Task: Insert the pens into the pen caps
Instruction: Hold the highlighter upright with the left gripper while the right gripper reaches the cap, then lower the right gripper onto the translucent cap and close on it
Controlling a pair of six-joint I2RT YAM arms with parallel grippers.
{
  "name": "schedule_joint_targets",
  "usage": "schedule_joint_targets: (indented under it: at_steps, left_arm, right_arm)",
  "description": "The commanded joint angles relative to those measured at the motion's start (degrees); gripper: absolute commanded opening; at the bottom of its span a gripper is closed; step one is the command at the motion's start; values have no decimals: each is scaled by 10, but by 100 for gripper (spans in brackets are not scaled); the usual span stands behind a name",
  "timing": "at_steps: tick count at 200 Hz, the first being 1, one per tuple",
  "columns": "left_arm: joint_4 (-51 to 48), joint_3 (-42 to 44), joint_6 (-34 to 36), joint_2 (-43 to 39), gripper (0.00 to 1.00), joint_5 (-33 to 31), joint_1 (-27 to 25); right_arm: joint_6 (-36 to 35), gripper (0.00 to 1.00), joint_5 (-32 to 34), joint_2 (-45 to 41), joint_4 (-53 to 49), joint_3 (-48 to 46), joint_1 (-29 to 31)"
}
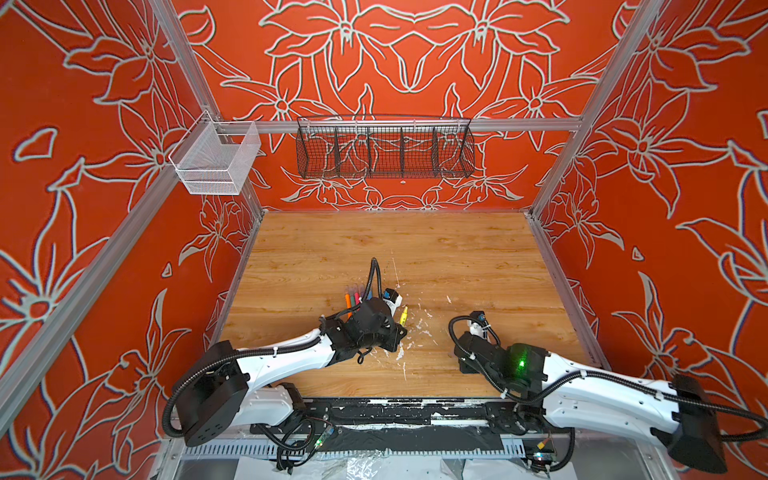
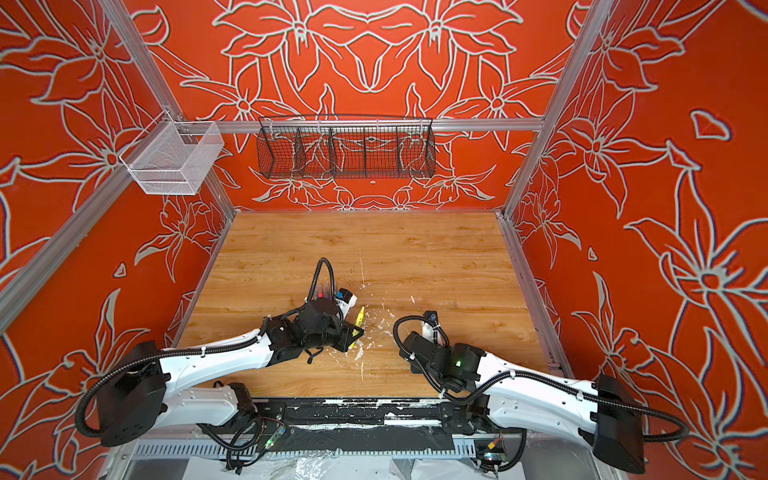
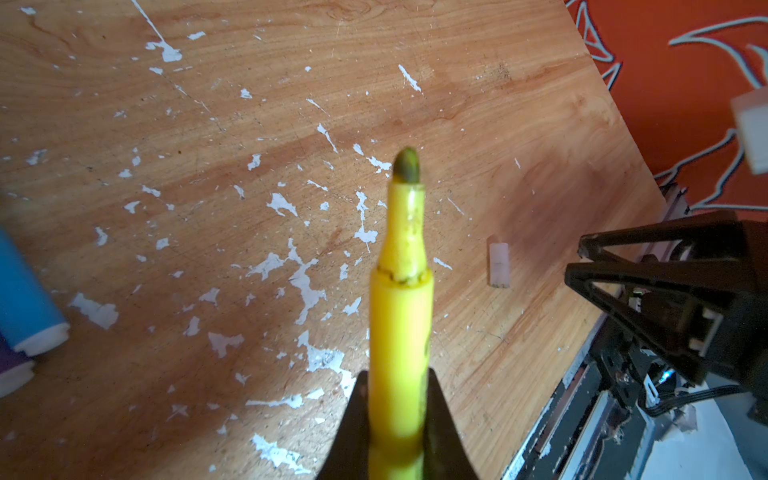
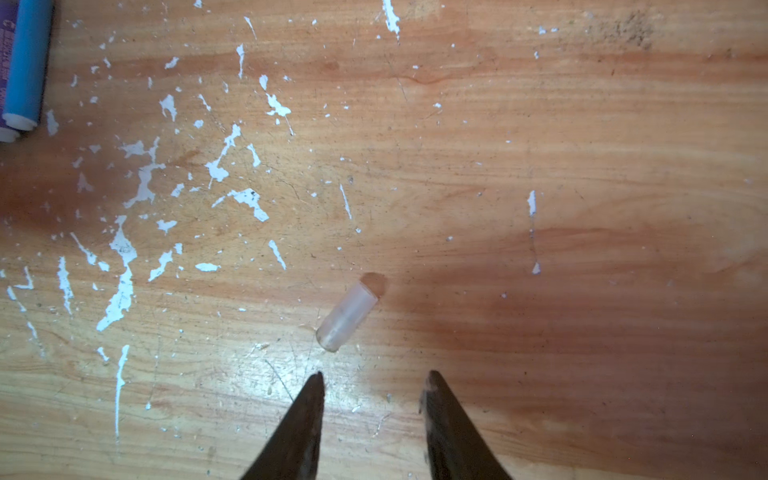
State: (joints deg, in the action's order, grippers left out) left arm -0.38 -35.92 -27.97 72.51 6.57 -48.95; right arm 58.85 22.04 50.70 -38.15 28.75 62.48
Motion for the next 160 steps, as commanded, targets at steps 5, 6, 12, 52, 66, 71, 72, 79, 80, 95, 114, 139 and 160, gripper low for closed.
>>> schedule_joint_targets:
  at_steps: [5,6,12,52,66,71,72,79,80,95,114,139,160]
  left_arm:
    - [-4,-5,-4,-16,0,3,3]
    - [-4,-5,-4,-17,0,3,3]
    - [-3,-4,-5,-20,0,3,3]
    - [2,5,-9,-25,0,9,3]
    - [0,8,-10,-27,0,10,3]
    - [0,9,-10,-28,0,8,3]
    - [0,9,-10,-28,0,9,3]
    - [0,10,-11,-31,0,7,3]
    - [0,10,-11,-31,0,7,3]
    - [-1,11,-9,-36,0,3,3]
    - [0,13,-8,-40,0,4,3]
    - [-4,17,-10,-43,0,1,3]
    - [-3,21,-10,-51,0,1,3]
  right_arm:
    - [16,43,2,7,-6,-6,7]
    - [17,43,2,7,-6,-6,6]
    - [17,43,3,9,0,-8,6]
    - [11,44,-17,49,101,-34,6]
    - [9,46,-16,74,121,-34,6]
    - [7,47,-17,82,131,-34,6]
    - [7,47,-17,83,134,-35,6]
    - [4,48,-20,94,149,-36,6]
    - [4,48,-20,95,151,-36,6]
    - [3,48,-21,111,170,-35,6]
    - [5,50,-14,129,186,-36,6]
    - [7,49,-13,159,202,-36,6]
    - [9,49,-8,178,199,-31,6]
